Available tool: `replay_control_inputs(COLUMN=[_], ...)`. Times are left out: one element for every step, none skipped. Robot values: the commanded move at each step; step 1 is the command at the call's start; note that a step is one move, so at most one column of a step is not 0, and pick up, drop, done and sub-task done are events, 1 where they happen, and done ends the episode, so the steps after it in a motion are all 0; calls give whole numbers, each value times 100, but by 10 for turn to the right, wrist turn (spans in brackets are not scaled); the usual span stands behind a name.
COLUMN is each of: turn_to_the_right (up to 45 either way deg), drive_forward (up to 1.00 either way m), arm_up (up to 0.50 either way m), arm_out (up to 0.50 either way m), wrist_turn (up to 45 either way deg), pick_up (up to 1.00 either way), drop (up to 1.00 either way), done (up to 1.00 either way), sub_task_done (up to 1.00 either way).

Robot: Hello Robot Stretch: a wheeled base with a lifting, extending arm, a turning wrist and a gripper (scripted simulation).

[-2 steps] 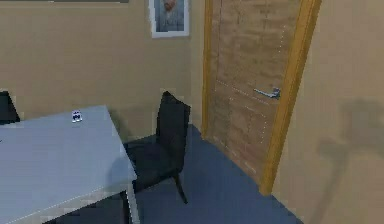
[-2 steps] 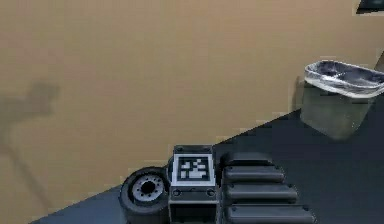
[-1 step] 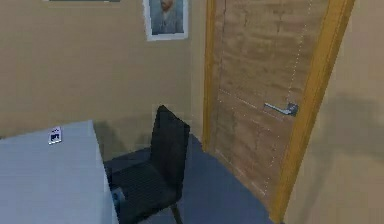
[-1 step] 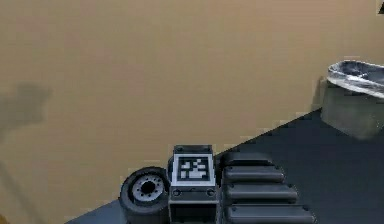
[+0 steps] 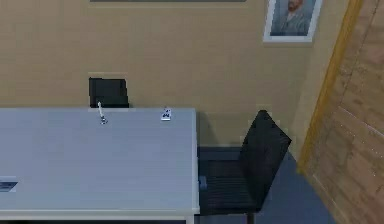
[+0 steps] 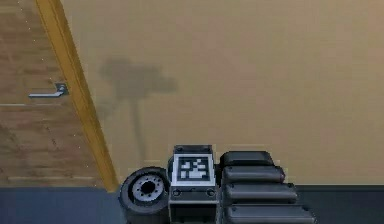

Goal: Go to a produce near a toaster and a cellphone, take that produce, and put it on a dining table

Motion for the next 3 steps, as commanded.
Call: replay_control_inputs(turn_to_the_right=[0,-450,-450], drive_forward=[15,0,0], arm_up=[0,0,0], arm_out=[0,0,0], wrist_turn=[0,0,0], pick_up=[0,0,0], drop=[0,0,0], done=[0,0,0], sub_task_done=[0,0,0])
